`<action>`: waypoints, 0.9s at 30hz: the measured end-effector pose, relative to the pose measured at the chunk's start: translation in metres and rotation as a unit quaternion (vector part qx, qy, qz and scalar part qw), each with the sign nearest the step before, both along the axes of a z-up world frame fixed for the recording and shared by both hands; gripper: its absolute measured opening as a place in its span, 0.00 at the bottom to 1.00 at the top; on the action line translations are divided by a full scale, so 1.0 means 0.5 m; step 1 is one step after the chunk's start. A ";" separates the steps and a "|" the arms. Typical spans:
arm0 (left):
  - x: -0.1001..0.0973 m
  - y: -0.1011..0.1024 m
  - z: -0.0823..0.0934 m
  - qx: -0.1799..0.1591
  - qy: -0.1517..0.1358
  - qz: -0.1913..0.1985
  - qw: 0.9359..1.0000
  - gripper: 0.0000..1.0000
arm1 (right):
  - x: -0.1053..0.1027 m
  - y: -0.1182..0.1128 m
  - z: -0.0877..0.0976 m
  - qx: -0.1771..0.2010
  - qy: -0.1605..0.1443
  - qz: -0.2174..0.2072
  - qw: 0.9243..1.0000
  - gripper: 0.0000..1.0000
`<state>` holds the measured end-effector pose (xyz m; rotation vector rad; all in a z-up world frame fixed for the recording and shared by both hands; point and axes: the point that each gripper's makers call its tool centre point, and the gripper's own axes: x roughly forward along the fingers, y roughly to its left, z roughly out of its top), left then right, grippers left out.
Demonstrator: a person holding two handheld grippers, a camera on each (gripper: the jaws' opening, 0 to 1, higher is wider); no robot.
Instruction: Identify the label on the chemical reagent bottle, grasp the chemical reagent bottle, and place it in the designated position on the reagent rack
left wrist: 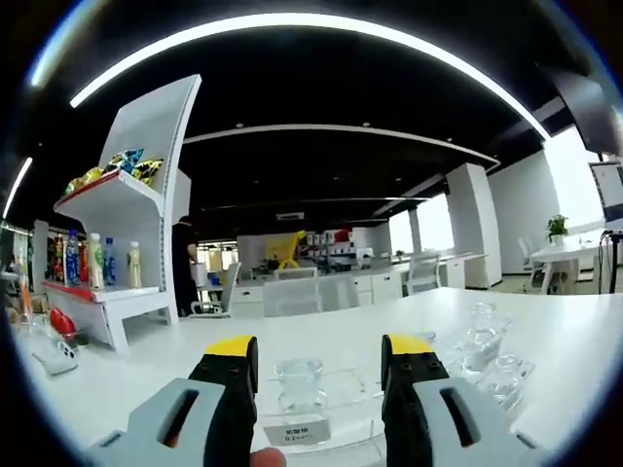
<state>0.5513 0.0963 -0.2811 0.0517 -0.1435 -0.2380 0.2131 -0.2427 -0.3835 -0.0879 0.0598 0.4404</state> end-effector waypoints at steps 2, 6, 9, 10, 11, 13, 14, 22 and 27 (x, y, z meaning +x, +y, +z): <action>-0.012 0.002 0.012 -0.013 0.001 -0.007 1.000 0.51 | -0.004 -0.001 0.001 0.000 -0.002 -0.001 1.000 0.31; -0.037 0.013 0.027 -0.019 0.000 -0.011 1.000 0.51 | -0.010 -0.006 0.003 0.001 -0.005 -0.004 1.000 0.31; -0.064 0.028 0.041 -0.022 -0.002 -0.017 1.000 0.51 | -0.015 -0.013 0.001 0.000 -0.005 -0.010 1.000 0.31; -0.073 0.032 0.046 -0.024 -0.003 -0.018 1.000 0.51 | -0.017 -0.013 0.001 -0.001 -0.006 -0.010 1.000 0.31; -0.083 0.037 0.050 -0.024 -0.007 -0.017 1.000 0.51 | -0.019 -0.012 0.001 -0.001 -0.006 -0.010 1.000 0.31; -0.099 0.045 0.052 -0.015 -0.009 -0.016 1.000 0.51 | -0.022 -0.010 0.002 -0.002 -0.008 -0.009 1.000 0.31; -0.108 0.049 0.052 -0.014 -0.010 -0.016 1.000 0.51 | -0.024 -0.009 0.003 -0.002 -0.008 -0.009 1.000 0.31; -0.177 0.065 0.061 -0.013 -0.012 -0.028 0.999 0.51 | -0.037 -0.002 0.010 -0.006 -0.012 -0.009 1.000 0.31; -0.212 0.074 0.075 0.001 -0.022 -0.033 0.999 0.51 | -0.040 0.000 0.012 -0.006 -0.013 -0.011 1.000 0.31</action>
